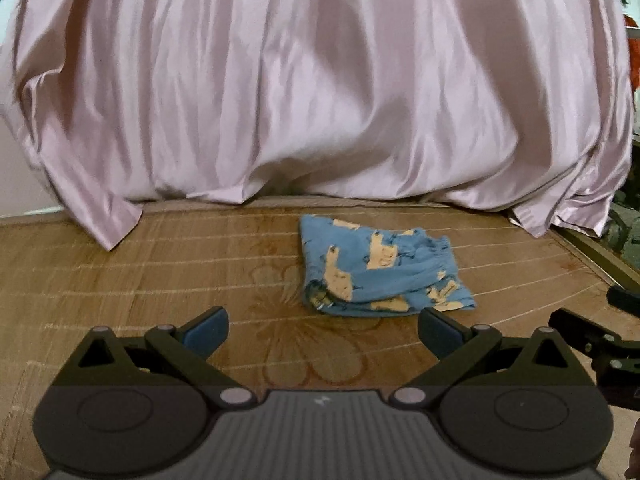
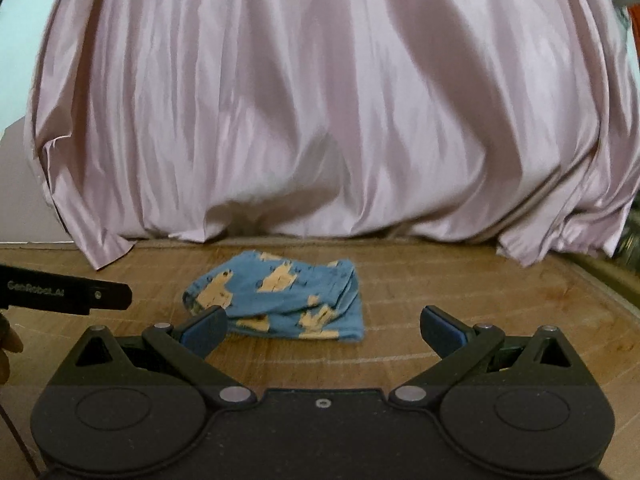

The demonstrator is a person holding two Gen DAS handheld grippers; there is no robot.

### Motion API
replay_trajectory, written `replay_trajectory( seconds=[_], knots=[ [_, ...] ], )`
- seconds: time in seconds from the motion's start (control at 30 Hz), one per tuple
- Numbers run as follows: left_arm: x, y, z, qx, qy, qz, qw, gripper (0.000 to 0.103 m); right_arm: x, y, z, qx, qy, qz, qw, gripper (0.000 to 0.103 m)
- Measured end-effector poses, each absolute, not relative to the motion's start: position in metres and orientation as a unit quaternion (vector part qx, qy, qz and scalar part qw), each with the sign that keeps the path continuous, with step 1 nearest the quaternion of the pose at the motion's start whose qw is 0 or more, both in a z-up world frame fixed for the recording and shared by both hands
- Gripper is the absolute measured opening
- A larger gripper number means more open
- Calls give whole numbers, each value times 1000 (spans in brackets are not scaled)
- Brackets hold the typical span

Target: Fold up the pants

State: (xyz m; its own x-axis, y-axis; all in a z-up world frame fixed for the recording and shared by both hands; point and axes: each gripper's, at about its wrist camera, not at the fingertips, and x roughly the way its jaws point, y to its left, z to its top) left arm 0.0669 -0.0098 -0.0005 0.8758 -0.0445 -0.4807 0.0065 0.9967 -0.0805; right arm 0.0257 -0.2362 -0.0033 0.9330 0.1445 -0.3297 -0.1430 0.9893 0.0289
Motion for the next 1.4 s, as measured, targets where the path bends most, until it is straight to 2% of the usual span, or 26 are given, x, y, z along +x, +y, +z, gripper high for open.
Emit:
replay_trajectory(
  seconds=[0.47,1.4],
  knots=[
    [58,-5,-11,-7,260,9,966,103,28,-241,-8,31,211,61,975,102],
    [52,-5,-11,-13,254,9,967,103,27,-241,-2,34,201,70,976,102]
  ],
)
